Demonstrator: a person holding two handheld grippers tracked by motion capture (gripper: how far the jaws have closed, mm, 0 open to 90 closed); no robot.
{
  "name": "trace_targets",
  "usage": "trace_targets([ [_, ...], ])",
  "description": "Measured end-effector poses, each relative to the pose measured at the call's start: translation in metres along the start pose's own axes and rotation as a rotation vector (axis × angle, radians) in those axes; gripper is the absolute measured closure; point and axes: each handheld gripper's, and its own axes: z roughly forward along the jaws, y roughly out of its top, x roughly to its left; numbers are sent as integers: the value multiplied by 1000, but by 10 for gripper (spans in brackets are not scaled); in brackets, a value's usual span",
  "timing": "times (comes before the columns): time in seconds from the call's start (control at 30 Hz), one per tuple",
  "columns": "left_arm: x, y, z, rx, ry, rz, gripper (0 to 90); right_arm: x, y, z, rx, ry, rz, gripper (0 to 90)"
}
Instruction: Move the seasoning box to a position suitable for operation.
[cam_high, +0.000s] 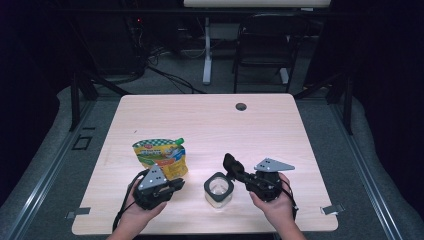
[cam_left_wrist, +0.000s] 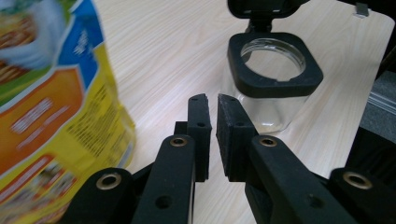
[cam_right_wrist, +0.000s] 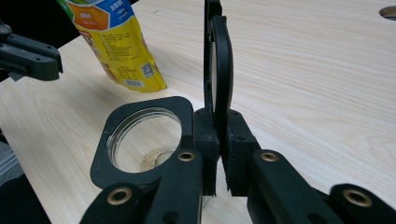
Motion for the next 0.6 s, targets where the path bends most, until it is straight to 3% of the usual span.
trace_targets([
  [0.17, 10, -16, -10, 13, 25, -24, 808, -3, -1, 0, -9, 23, -3, 849],
  [0.33, 21, -27, -18, -21, 44, -81, 793, -6, -1, 1, -19, 5, 3, 795],
  [0.6, 34, -34, -32, -47, 85, -110, 760, -11, -2, 1, -44, -28, 30, 791],
])
